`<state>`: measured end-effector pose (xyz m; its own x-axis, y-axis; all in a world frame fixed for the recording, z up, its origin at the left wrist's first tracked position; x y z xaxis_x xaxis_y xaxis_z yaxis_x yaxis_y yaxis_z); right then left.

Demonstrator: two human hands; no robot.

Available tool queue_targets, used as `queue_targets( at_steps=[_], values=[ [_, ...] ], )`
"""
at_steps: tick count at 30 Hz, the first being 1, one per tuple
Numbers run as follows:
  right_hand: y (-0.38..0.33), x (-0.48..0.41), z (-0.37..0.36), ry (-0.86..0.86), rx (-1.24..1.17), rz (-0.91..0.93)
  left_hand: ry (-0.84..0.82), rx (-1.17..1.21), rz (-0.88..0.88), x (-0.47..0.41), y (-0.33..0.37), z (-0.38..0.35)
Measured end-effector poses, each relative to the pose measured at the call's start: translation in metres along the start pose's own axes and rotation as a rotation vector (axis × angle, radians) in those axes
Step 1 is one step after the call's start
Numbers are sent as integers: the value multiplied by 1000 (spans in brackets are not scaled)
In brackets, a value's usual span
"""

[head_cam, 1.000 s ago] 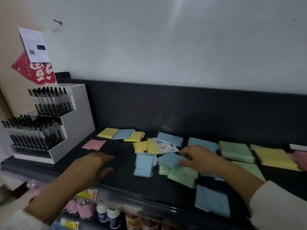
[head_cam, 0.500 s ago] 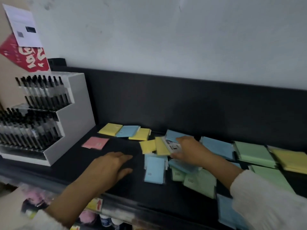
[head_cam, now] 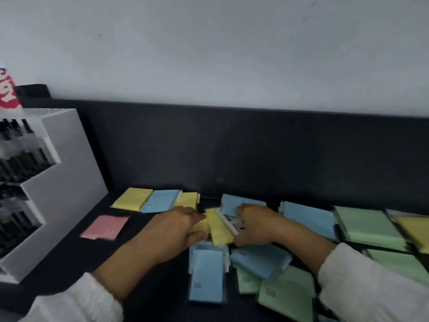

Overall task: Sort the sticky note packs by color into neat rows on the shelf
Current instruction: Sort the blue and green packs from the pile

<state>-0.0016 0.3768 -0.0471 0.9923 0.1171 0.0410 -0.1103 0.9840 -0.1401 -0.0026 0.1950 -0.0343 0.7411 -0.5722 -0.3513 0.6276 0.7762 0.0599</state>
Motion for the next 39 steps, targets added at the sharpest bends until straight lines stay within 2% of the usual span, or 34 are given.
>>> queue_targets(
  at_steps=[11,18,22,27,29,31,35,39],
  values=[
    [3,7,11,11,-68,-69,-77,30,-110,-8,-10,-10],
    [-12,14,6,362,-26,-246,-42,68,-192,2,-34,-11],
    [-23,22,3,505,26,-368,27,75,-140,6,-62,-13],
    [-36,26,1,542,19,-462,64,-9,124,5,-119,-31],
    [-40,27,-2,565,20,-476,96,33,192,5,-131,-40],
    [-43,27,-3,593,6,-496,157,85,207,4,-135,-41],
    [-48,30,-6,624,-25,-544,224,45,174,4,-128,-33],
    [-53,32,-11,640,-18,-531,307,220,267,7,-128,-24]
  ],
)
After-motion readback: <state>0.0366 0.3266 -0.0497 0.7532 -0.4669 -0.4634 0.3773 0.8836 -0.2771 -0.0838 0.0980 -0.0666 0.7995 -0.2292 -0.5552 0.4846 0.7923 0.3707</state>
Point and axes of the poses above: each hand's wrist, its own x-axis away from the middle knuckle, its own z-axis out of the back of the hand, y = z × x, the point moved 4 cm from there along -x, towards the middle knuckle, and after that the axes turned 14 degrees about y, right-handed, at the moved point
